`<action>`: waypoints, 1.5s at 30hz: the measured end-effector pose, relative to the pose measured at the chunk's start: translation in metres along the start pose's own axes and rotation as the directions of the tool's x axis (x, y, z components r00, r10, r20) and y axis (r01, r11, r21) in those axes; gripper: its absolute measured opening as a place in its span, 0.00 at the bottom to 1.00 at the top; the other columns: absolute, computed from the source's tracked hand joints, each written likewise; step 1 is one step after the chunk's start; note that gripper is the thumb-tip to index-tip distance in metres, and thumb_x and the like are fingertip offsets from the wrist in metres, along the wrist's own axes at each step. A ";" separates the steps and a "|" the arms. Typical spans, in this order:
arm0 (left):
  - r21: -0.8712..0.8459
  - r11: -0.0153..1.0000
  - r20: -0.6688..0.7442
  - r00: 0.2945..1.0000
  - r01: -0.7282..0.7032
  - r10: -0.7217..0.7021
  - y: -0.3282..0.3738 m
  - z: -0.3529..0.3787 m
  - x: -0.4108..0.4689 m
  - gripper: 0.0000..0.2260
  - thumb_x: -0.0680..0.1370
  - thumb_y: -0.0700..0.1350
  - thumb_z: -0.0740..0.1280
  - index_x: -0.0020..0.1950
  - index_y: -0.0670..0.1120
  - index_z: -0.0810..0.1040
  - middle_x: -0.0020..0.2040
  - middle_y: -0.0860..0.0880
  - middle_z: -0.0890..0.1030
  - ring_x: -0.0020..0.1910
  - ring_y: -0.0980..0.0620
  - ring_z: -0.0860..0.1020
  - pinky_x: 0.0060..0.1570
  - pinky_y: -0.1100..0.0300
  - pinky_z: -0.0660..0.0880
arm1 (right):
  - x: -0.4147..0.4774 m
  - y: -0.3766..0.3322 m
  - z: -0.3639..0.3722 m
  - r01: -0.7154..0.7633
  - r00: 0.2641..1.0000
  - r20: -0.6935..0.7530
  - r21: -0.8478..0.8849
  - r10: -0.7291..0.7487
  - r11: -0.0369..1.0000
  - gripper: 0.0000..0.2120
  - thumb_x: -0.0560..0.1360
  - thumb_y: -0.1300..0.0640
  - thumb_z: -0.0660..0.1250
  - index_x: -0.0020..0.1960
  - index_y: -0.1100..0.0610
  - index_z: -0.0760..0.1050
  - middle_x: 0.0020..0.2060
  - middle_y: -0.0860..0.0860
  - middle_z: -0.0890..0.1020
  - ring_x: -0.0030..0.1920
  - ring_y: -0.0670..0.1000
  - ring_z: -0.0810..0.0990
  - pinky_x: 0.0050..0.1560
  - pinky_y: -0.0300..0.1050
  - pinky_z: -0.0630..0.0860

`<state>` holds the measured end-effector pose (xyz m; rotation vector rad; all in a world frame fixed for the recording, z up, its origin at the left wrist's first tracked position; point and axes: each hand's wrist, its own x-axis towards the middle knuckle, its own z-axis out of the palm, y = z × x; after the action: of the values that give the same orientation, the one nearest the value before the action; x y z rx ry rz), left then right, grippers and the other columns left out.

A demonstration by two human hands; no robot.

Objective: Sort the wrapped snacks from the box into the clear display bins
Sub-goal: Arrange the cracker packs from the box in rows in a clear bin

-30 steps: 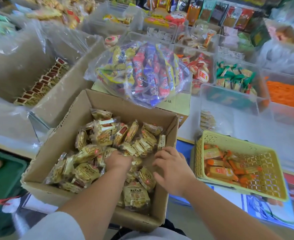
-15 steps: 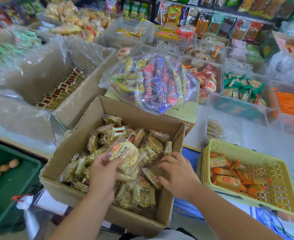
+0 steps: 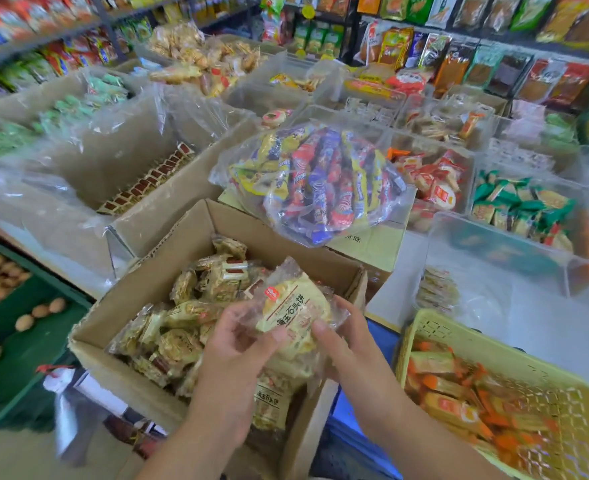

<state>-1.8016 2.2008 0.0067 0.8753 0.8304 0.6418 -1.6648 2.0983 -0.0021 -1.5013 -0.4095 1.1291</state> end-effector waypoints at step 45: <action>0.194 0.930 -0.057 0.950 0.311 -0.306 -0.159 0.253 0.119 0.10 0.82 0.48 0.67 0.63 0.53 0.80 0.56 0.47 0.87 0.53 0.43 0.86 0.52 0.47 0.81 | 0.100 -0.005 -0.337 0.097 0.941 -0.252 -0.439 -0.226 0.893 0.11 0.81 0.52 0.66 0.60 0.40 0.70 0.45 0.39 0.83 0.44 0.40 0.81 0.39 0.34 0.73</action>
<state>-1.5041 2.1125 -0.0756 0.8950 1.0443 0.2961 -1.3402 1.9865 -0.0794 -1.9435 -0.5852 0.6862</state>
